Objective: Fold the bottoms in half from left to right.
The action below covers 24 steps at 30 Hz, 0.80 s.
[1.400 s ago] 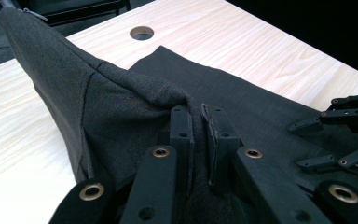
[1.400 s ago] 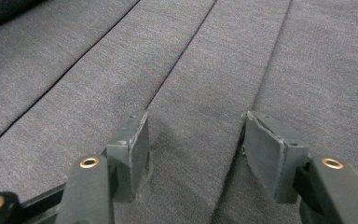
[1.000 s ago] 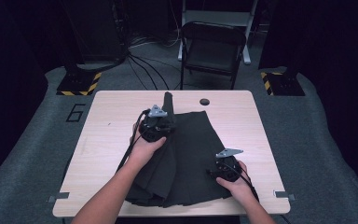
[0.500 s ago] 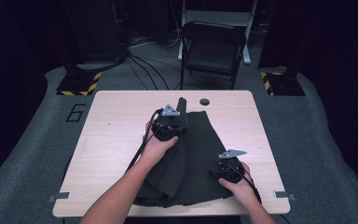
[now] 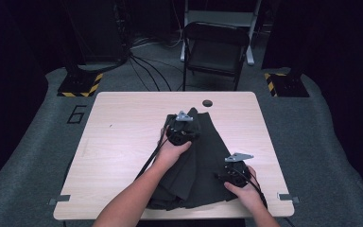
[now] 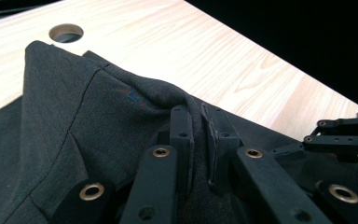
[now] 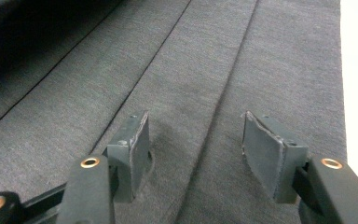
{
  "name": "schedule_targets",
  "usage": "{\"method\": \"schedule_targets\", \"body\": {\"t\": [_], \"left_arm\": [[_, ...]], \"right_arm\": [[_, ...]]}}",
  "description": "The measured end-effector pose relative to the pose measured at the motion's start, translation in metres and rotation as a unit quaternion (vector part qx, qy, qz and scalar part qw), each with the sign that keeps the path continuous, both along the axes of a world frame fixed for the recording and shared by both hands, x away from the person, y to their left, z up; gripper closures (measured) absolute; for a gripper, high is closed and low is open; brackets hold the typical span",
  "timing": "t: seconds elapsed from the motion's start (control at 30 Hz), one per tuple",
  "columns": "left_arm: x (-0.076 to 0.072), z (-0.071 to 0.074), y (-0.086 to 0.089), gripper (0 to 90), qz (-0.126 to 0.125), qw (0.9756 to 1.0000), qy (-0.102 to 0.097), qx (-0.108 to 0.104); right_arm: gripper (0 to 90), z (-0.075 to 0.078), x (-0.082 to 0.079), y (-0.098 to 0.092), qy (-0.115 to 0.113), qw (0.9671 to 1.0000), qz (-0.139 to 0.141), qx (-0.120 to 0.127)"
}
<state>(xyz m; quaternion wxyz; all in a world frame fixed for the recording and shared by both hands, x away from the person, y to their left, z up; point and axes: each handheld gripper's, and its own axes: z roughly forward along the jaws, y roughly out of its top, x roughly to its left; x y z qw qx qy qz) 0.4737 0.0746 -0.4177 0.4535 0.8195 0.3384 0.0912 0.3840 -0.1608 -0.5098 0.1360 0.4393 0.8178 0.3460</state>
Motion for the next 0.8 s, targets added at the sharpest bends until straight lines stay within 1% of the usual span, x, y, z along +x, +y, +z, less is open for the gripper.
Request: {"method": "schedule_targets", "body": {"t": [0.03,0.07,0.1,0.13,0.2,0.23,0.27,0.3,0.33,0.4,0.43,0.47,0.5,0.57,0.6,0.63,0.7,0.73,0.77,0.8], "left_arm": [[0.0,-0.001,-0.001,82.7,0.0,1.0,0.002,0.001],[0.0,-0.003,-0.003,82.7,-0.001,1.0,0.002,0.001],[0.001,-0.006,-0.005,82.6,-0.004,1.0,0.0,0.004],[0.001,-0.007,-0.007,82.6,-0.003,1.0,0.002,0.005],[0.001,-0.01,-0.01,82.5,-0.009,0.9999,0.009,0.005],[0.002,-0.011,-0.01,82.5,-0.009,0.9999,0.007,0.005],[0.003,-0.013,-0.013,82.4,-0.011,0.9999,0.008,0.006],[0.003,-0.014,-0.014,82.4,-0.012,0.9998,0.013,0.006],[0.003,-0.015,-0.016,82.4,-0.012,0.9998,0.014,0.005],[0.004,-0.018,-0.019,82.4,-0.013,0.9997,0.018,0.007],[0.005,-0.019,-0.02,82.3,-0.015,0.9997,0.019,0.009],[0.006,-0.021,-0.022,82.3,-0.016,0.9996,0.022,0.009],[0.006,-0.022,-0.023,82.3,-0.017,0.9995,0.022,0.012],[0.007,-0.024,-0.025,82.3,-0.018,0.9995,0.023,0.012],[0.007,-0.025,-0.026,82.4,-0.017,0.9994,0.025,0.014],[0.008,-0.027,-0.027,82.4,-0.019,0.9994,0.025,0.016],[0.008,-0.03,-0.03,82.3,-0.018,0.9993,0.028,0.017],[0.008,-0.032,-0.032,82.3,-0.019,0.9992,0.029,0.021],[0.008,-0.036,-0.034,82.2,-0.021,0.999,0.035,0.02],[0.009,-0.037,-0.034,82.3,-0.022,0.999,0.032,0.024]], "right_arm": [[40.9,0.0,-0.001,-0.001,0.001,1.0,-0.001,0.0],[40.9,0.0,-0.001,-0.001,-0.004,1.0,0.0,-0.001],[40.9,0.0,-0.001,-0.002,-0.003,1.0,-0.001,0.0],[40.9,0.0,-0.003,-0.001,0.001,1.0,-0.006,0.003],[40.9,0.0,-0.003,-0.003,-0.005,1.0,-0.002,0.0],[40.9,0.0,-0.004,-0.003,-0.003,0.9999,-0.009,0.005],[40.9,0.001,-0.005,-0.004,-0.002,0.9999,-0.009,0.005],[41.0,0.001,-0.006,-0.005,-0.001,0.9999,-0.011,0.004],[41.0,0.001,-0.007,-0.006,-0.006,0.9999,-0.011,0.004],[41.0,0.002,-0.008,-0.008,-0.005,0.9999,-0.013,0.002],[41.0,0.002,-0.009,-0.009,-0.007,0.9999,-0.014,0.003],[41.0,0.002,-0.01,-0.009,-0.003,0.9998,-0.018,0.007],[41.0,0.002,-0.011,-0.011,-0.008,0.9998,-0.017,0.005],[41.0,0.002,-0.012,-0.012,-0.011,0.9997,-0.022,0.008],[41.0,0.003,-0.013,-0.012,-0.009,0.9995,-0.027,0.01],[41.0,0.003,-0.014,-0.014,-0.006,0.9996,-0.026,0.01],[41.0,0.003,-0.015,-0.015,-0.008,0.9995,-0.028,0.01],[41.0,0.003,-0.015,-0.016,-0.008,0.9995,-0.03,0.011],[41.0,0.003,-0.016,-0.016,-0.009,0.9994,-0.033,0.009],[41.0,0.003,-0.017,-0.017,-0.011,0.9994,-0.032,0.01]]}}
